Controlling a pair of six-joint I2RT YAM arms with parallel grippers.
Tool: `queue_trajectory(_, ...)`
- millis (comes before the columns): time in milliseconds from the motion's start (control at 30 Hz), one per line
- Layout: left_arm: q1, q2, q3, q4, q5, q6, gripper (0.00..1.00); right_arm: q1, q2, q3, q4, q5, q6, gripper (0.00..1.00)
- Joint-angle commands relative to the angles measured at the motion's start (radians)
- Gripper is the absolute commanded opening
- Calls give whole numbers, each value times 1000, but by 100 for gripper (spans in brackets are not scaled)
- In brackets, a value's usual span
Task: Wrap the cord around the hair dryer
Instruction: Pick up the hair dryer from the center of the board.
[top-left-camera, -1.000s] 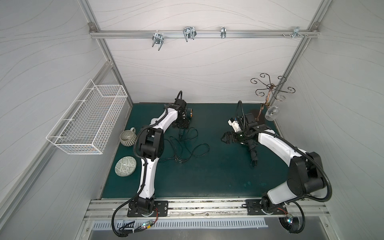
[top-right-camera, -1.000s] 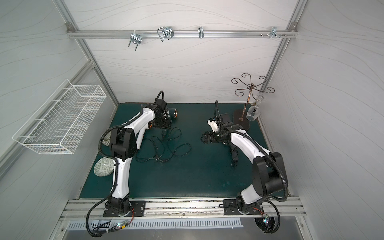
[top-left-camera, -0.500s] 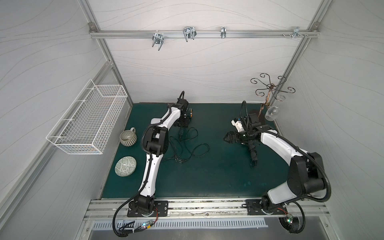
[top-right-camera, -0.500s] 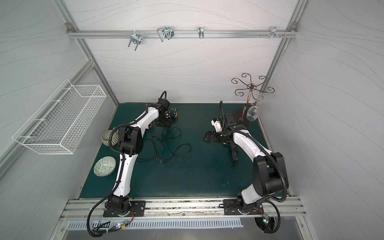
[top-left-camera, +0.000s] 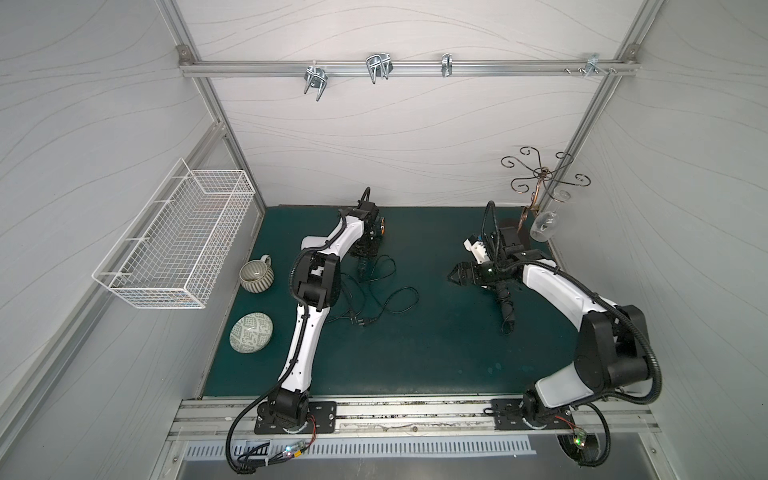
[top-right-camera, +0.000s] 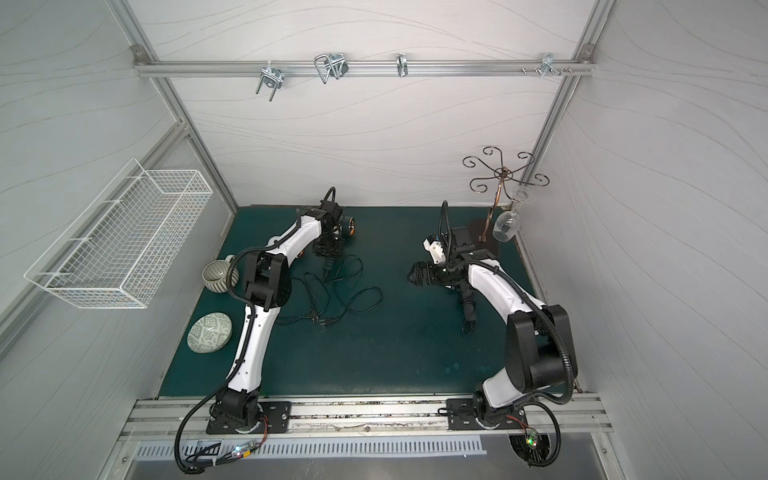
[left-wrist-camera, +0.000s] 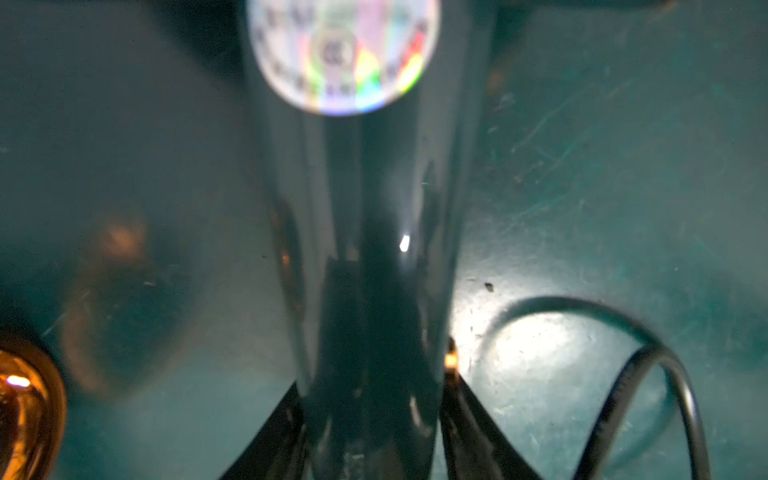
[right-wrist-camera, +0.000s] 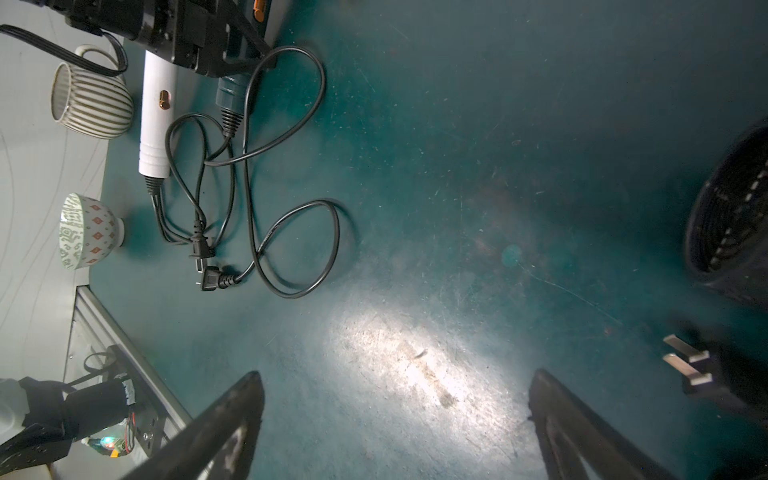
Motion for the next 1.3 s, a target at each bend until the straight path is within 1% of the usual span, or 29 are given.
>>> queue_trajectory(0, 6, 50, 52, -13, 15, 8, 43, -5, 0, 7, -11, -22, -9, 99)
queue_trajectory(33, 8, 56, 60, -16, 17, 8, 40, -4, 2, 8, -12, -23, -9, 99)
queue_trajectory(67, 9, 59, 64, -17, 19, 7, 35, -5, 2, 8, -13, -23, -9, 99)
queue_trajectory(233, 11, 52, 48, -14, 25, -1, 1, -5, 4, 7, -10, -25, -7, 99)
queue_trajectory(400, 9, -40, -45, 43, 10, -20, 0, -5, 25, 18, 2, -44, 6, 99)
queue_trajectory(533, 8, -158, -151, 130, 8, -32, 0, 2, 49, 36, 24, -60, 23, 99)
queue_trajectory(767, -9, -336, -322, 259, -3, -40, 0, 41, 99, 86, 73, -75, 66, 99)
queue_trajectory(867, -24, -406, -368, 285, -19, -37, 0, 66, 124, 117, 99, -84, 93, 99)
queue_trajectory(1033, -67, -527, -444, 313, -38, -37, 0, 98, 156, 165, 171, -100, 171, 99)
queue_trajectory(1267, -175, -677, -519, 335, -41, -57, 0, 119, 177, 199, 376, -139, 335, 99)
